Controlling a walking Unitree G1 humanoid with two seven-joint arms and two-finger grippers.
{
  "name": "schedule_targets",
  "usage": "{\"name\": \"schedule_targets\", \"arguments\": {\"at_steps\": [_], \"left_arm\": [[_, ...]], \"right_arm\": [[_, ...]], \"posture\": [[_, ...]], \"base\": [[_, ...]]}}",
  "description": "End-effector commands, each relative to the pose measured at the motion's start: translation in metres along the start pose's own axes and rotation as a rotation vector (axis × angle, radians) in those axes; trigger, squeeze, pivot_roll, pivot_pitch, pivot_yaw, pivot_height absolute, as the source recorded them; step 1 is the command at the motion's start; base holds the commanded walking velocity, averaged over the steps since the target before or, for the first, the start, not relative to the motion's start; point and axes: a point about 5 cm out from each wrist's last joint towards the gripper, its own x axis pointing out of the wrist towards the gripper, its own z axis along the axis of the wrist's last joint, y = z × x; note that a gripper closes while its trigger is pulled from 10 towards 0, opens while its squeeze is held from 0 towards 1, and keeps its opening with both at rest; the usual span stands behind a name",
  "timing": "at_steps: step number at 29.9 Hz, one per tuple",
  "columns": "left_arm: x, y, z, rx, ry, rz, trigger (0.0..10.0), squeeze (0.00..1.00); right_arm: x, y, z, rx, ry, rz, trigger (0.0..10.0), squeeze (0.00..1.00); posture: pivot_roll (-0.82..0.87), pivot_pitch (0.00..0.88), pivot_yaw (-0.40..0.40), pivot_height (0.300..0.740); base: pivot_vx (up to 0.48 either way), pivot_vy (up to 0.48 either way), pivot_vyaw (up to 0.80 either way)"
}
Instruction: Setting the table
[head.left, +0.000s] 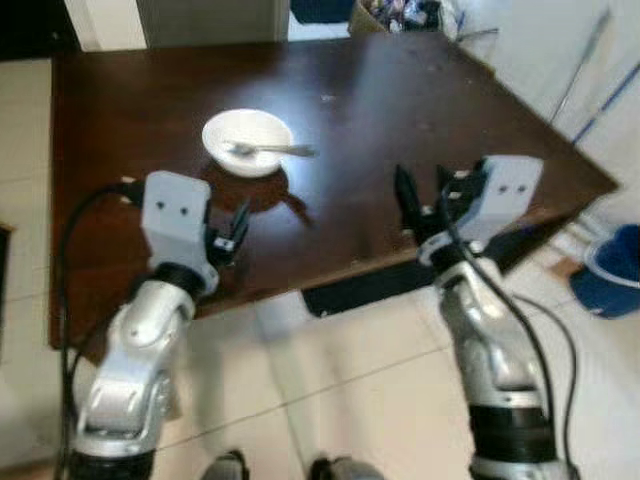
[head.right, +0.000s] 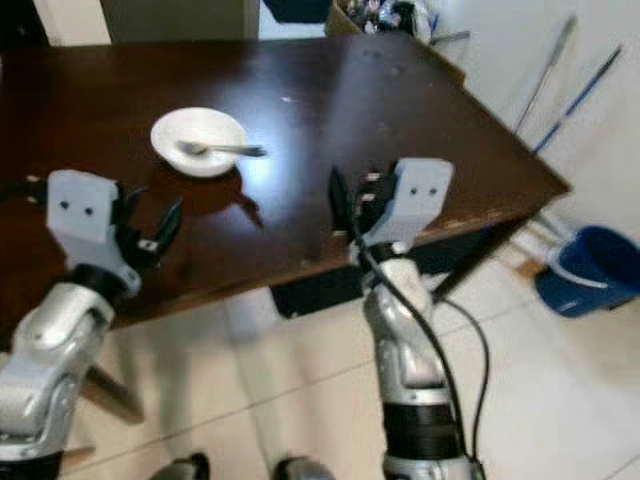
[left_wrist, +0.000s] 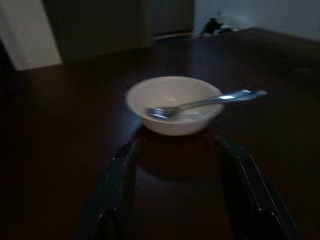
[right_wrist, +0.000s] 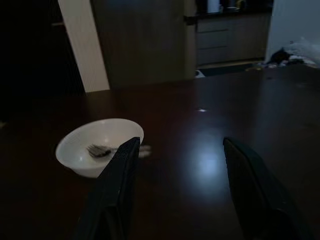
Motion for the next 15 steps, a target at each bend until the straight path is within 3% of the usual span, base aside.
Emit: {"name": "schedule_targets", "arguments": {"at_steps": [1,6,7,11,15], "left_arm": [[0.001,-0.006,-0.001,0.005,0.001,-0.021,10.0,0.00],[0.002,-0.011,-0.001,-0.012,0.005,-0.044,10.0,0.00],[0.003,-0.012,0.000,-0.030,0.004,-0.049,10.0,0.00],[0.006,-0.012,0.002,-0.036,-0.001,-0.056,10.0,0.00],[0.008,-0.010,0.002,-0.027,0.004,-0.050,10.0,0.00]], "right_arm": [[-0.002,-0.009,-0.002,0.029,0.010,-0.010,10.0,0.00],[-0.002,-0.002,-0.002,0.072,0.027,0.070,10.0,0.00],[-0.005,0.003,-0.004,0.135,0.057,0.137,10.0,0.00],[-0.007,0.009,-0.008,0.235,0.088,0.202,10.0,0.00],[-0.007,0.010,-0.011,0.249,0.107,0.222,10.0,0.00]], "posture": [[-0.08,0.099,-0.023,0.740],[-0.10,0.089,-0.013,0.740],[-0.10,0.085,-0.011,0.740],[-0.10,0.079,-0.004,0.740],[-0.10,0.079,-0.001,0.740]], "base": [[0.337,0.000,0.00],[0.168,0.000,0.00],[0.000,0.000,0.00],[0.000,0.000,0.00],[0.000,0.000,0.00]]}}
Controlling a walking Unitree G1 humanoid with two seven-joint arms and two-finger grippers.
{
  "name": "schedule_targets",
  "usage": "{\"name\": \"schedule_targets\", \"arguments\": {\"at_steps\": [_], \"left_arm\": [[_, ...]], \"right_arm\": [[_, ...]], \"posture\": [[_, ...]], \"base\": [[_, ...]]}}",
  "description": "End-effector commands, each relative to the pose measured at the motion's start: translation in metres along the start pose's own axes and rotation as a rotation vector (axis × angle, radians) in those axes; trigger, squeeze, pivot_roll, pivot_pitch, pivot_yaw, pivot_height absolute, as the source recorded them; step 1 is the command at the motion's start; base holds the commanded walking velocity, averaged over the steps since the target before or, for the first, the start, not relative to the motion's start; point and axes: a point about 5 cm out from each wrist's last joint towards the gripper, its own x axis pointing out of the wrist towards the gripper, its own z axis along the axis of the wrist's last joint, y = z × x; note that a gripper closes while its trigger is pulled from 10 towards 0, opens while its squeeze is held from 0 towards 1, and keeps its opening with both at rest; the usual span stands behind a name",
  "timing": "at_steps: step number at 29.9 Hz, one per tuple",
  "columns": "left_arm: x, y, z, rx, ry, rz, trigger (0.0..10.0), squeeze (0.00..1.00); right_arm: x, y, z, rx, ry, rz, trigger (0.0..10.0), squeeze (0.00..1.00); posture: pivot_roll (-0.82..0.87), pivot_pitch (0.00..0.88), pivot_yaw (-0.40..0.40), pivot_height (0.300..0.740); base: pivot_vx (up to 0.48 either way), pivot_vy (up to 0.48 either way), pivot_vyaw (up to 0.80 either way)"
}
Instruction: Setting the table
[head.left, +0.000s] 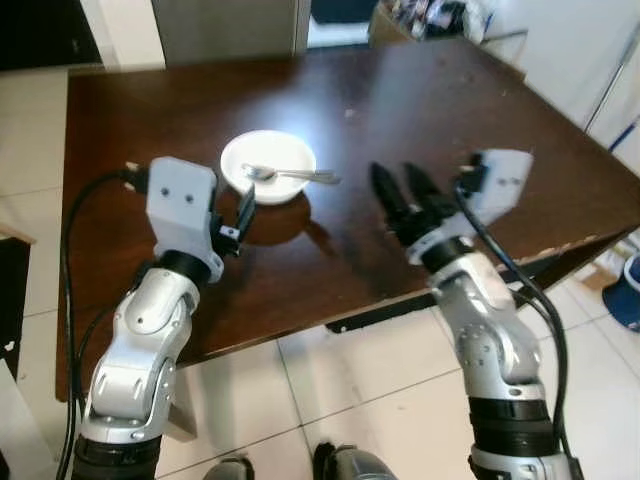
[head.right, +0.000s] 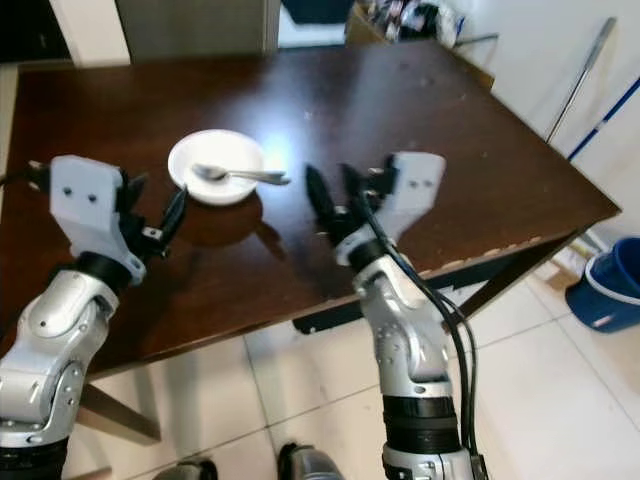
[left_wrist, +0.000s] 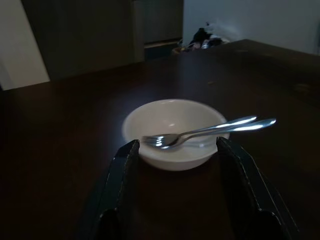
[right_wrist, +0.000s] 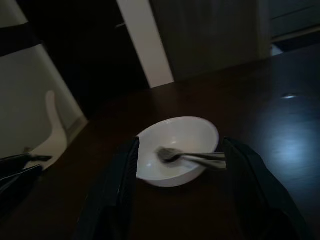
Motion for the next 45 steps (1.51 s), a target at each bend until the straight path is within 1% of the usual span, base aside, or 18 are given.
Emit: {"name": "schedule_targets", "arguments": {"at_steps": [1,5,11,12,16,17,20,25,30,31,33,34,36,37,38,41,44,45], "left_arm": [[0.003,-0.001,-0.004,0.009,0.035,-0.008,10.0,0.00],[0.005,0.000,-0.005,0.020,0.045,-0.006,10.0,0.00],[0.012,0.003,-0.002,0.028,0.036,-0.030,10.0,0.00],[0.014,0.001,0.000,0.053,0.026,-0.041,10.0,0.00],[0.019,0.002,0.003,0.055,0.023,-0.053,10.0,0.00],[0.019,0.002,0.003,0.055,0.023,-0.053,10.0,0.00],[0.020,0.006,0.008,0.080,0.015,-0.057,10.0,0.00],[0.019,0.014,0.015,0.106,0.008,-0.036,10.0,0.00],[0.015,0.017,0.018,0.114,0.005,-0.028,10.0,0.00],[0.012,0.018,0.020,0.122,0.005,-0.025,10.0,0.00],[0.011,0.019,0.021,0.128,0.005,-0.023,10.0,0.00],[0.009,0.022,0.020,0.173,0.029,-0.030,10.0,0.00],[0.010,0.023,0.019,0.196,0.041,-0.034,10.0,0.00],[0.010,0.020,0.017,0.229,0.046,-0.059,10.0,0.00],[0.011,0.016,0.016,0.217,0.054,-0.080,10.0,0.00],[0.011,0.013,0.017,0.165,0.055,-0.082,10.0,0.00],[0.011,0.012,0.018,0.164,0.054,-0.083,10.0,0.00],[0.010,0.010,0.018,0.144,0.054,-0.088,10.0,0.00]], "right_arm": [[-0.002,-0.007,-0.005,0.010,0.029,-0.012,10.0,0.00],[-0.001,-0.009,-0.006,0.010,0.034,-0.011,10.0,0.00],[0.007,-0.023,-0.006,0.058,0.073,0.009,10.0,0.00],[0.009,-0.027,-0.005,0.050,0.072,0.005,10.0,0.00],[0.019,-0.047,-0.002,0.043,0.072,-0.054,10.0,0.00],[0.019,-0.047,-0.002,0.043,0.072,-0.054,10.0,0.00],[0.031,-0.062,-0.005,0.065,0.078,-0.094,10.0,0.00],[0.049,-0.063,-0.011,0.175,0.076,-0.096,10.0,0.00],[0.056,-0.058,-0.012,0.198,0.081,-0.065,10.0,0.00],[0.058,-0.056,-0.013,0.195,0.083,-0.061,10.0,1.00],[0.060,-0.055,-0.013,0.193,0.083,-0.058,10.0,1.00],[0.064,-0.053,-0.014,0.179,0.087,-0.037,10.0,1.00],[0.065,-0.052,-0.015,0.170,0.090,-0.029,10.0,1.00],[0.066,-0.051,-0.012,0.152,0.082,-0.021,10.0,0.76],[0.068,-0.048,-0.007,0.098,0.056,-0.009,10.0,0.00],[0.065,-0.043,0.002,0.010,0.003,0.005,10.0,0.00],[0.064,-0.041,0.006,-0.010,-0.018,0.013,10.0,0.00],[0.059,-0.038,0.010,-0.058,-0.044,0.013,10.0,0.00]], "posture": [[-0.10,0.083,0.005,0.740],[-0.10,0.083,0.005,0.740],[-0.10,0.099,0.025,0.740],[-0.09,0.101,0.027,0.740],[-0.08,0.117,0.040,0.740],[-0.08,0.117,0.040,0.740],[-0.06,0.129,0.046,0.740],[-0.01,0.150,0.037,0.740],[0.02,0.168,0.029,0.740],[0.03,0.179,0.029,0.740],[0.03,0.179,0.029,0.740],[0.03,0.191,0.028,0.740],[0.03,0.191,0.028,0.740],[0.03,0.199,0.030,0.740],[0.01,0.204,0.034,0.740],[0.00,0.205,0.038,0.740],[0.00,0.205,0.038,0.740],[-0.02,0.199,0.040,0.740]], "base": [[0.000,0.000,0.00],[0.000,0.000,0.00],[0.000,0.000,0.00],[0.000,0.000,0.00],[0.000,0.000,0.00],[0.000,0.000,0.00],[0.000,0.000,0.00],[0.000,0.000,0.00],[0.000,0.000,0.00],[0.000,0.000,0.00],[0.000,0.000,0.00],[0.000,0.000,0.00],[0.000,0.000,0.00],[0.000,0.000,0.00],[0.000,0.000,0.00],[0.000,0.000,0.00],[0.000,0.000,0.00],[0.000,0.000,0.00]]}}
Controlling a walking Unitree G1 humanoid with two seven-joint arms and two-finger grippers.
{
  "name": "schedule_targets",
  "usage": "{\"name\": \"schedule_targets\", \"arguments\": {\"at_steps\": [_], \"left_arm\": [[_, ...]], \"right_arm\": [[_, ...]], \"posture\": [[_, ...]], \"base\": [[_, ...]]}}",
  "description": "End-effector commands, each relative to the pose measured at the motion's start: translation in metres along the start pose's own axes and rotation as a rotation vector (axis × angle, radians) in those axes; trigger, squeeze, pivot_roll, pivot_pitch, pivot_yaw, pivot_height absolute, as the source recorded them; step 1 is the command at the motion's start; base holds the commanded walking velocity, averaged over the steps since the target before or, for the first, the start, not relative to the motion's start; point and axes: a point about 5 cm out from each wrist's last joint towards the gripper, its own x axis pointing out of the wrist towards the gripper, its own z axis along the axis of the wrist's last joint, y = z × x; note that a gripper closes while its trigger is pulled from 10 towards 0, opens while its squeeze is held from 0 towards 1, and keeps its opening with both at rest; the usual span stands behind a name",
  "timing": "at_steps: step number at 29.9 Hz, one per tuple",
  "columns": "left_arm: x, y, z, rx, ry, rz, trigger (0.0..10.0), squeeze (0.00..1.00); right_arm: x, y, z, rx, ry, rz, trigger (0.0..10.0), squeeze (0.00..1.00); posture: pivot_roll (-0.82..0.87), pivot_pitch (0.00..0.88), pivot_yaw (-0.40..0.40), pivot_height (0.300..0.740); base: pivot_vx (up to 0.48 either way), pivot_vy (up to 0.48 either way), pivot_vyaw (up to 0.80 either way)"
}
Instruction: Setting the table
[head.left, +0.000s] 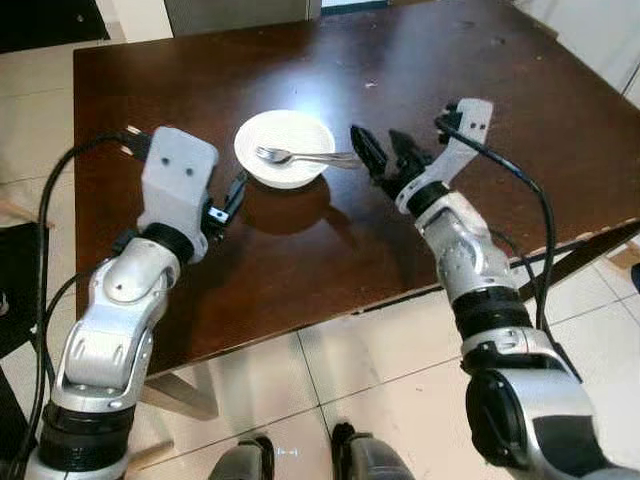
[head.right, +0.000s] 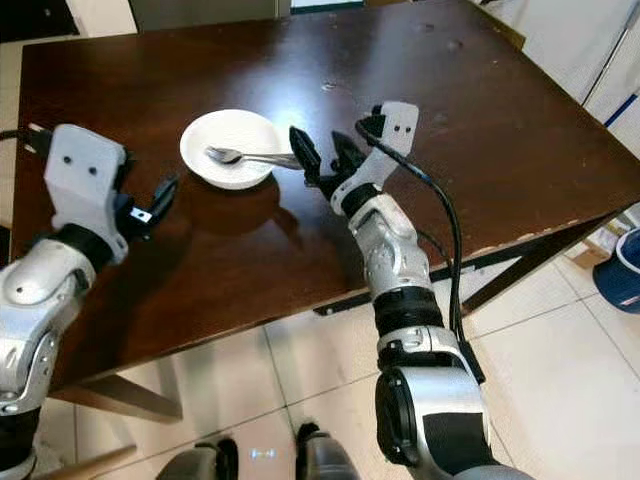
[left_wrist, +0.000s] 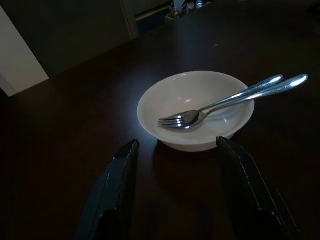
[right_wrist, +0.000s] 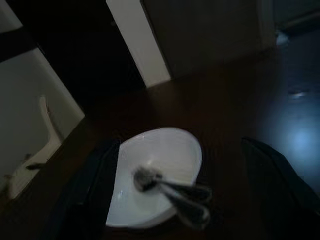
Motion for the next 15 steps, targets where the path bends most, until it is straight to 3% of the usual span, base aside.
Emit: {"name": "schedule_targets", "arguments": {"at_steps": [1,4,9,15], "left_arm": [[-0.003,-0.004,0.000,-0.031,0.005,-0.017,10.0,0.00],[-0.003,-0.013,0.000,-0.107,-0.004,-0.071,10.0,0.00],[-0.001,-0.018,-0.002,-0.117,0.010,-0.091,10.0,0.00],[0.003,-0.021,-0.005,-0.122,0.016,-0.085,10.0,0.00]], "right_arm": [[-0.009,0.003,0.000,-0.060,-0.016,-0.008,10.0,0.00],[-0.031,0.013,0.012,-0.129,-0.087,-0.031,10.0,0.00],[-0.056,0.024,0.011,-0.142,-0.109,-0.072,10.0,0.00],[-0.065,0.028,0.008,-0.094,-0.098,-0.111,10.0,0.00]], "posture": [[-0.02,0.199,0.040,0.740],[-0.05,0.184,0.047,0.740],[-0.08,0.170,0.059,0.740],[-0.10,0.159,0.056,0.740]], "base": [[0.000,0.000,0.00],[0.000,0.000,0.00],[0.000,0.000,0.00],[0.000,0.000,0.00]]}}
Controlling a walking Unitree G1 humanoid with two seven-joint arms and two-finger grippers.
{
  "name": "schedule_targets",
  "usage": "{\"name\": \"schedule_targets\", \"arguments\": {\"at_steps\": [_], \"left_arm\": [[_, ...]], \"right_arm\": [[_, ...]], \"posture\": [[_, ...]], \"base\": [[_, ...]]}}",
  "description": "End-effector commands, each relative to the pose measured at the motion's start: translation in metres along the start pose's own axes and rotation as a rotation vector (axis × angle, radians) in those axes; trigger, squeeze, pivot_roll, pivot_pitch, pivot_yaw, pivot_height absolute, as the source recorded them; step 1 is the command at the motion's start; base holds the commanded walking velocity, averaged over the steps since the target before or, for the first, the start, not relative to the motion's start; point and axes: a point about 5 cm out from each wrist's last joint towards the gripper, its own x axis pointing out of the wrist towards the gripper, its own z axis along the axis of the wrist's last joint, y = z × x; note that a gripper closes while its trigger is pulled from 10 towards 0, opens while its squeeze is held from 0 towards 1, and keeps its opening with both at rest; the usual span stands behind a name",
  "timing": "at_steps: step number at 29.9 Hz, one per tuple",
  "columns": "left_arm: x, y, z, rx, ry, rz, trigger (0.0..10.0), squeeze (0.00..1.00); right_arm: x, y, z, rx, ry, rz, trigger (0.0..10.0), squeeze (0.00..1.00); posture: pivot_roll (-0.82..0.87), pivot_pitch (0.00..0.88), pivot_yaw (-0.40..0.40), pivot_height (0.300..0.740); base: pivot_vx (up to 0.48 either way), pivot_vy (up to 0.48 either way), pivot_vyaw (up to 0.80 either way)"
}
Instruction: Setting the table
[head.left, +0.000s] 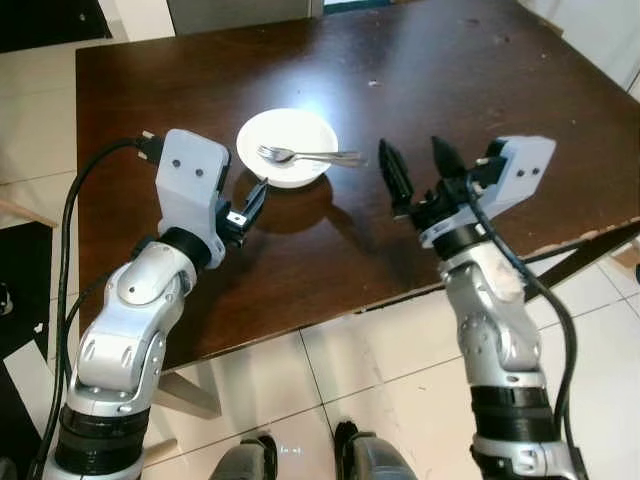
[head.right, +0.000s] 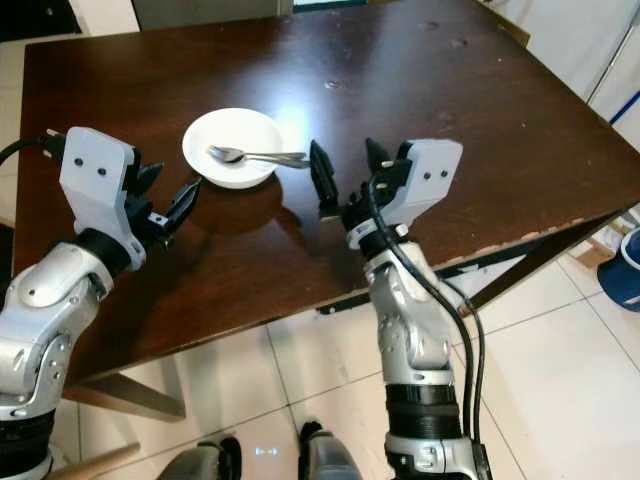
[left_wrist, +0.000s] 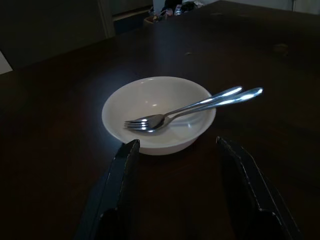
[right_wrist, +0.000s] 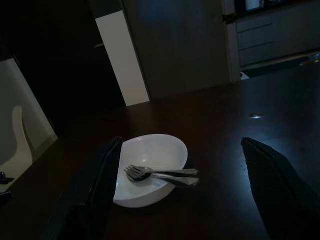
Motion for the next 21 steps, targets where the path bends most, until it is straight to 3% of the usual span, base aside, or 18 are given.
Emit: {"name": "schedule_targets", "arguments": {"at_steps": [1,5,10,14,21], "left_arm": [[0.0015,-0.0025,-0.0057,-0.004,0.021,-0.002,10.0,0.00],[0.0048,-0.0037,-0.0089,-0.008,0.030,0.014,10.0,0.00],[0.0054,-0.0037,-0.0094,-0.009,0.032,0.014,10.0,0.00],[0.0078,-0.0040,-0.0116,0.008,0.043,0.022,10.0,0.00],[0.0113,-0.0057,-0.0114,0.010,0.042,0.011,10.0,0.00]], "right_arm": [[-0.0034,-0.0011,0.0002,0.035,0.005,-0.024,10.0,0.00],[-0.0015,0.0018,0.0056,0.145,-0.016,-0.028,10.0,0.00],[-0.0021,0.0029,0.0067,0.133,-0.005,-0.038,10.0,0.00],[-0.0040,0.0022,0.0051,0.117,0.024,-0.066,10.0,0.00],[-0.0047,-0.0031,0.0053,0.118,0.043,-0.112,10.0,0.00]], "posture": [[-0.10,0.158,0.055,0.740],[-0.10,0.149,0.049,0.740],[-0.11,0.141,0.052,0.740],[-0.11,0.135,0.057,0.740],[-0.11,0.128,0.067,0.740]], "base": [[0.000,0.000,0.00],[0.000,0.000,0.00],[0.000,0.000,0.00],[0.000,-0.390,0.00],[0.000,-0.447,0.79]]}}
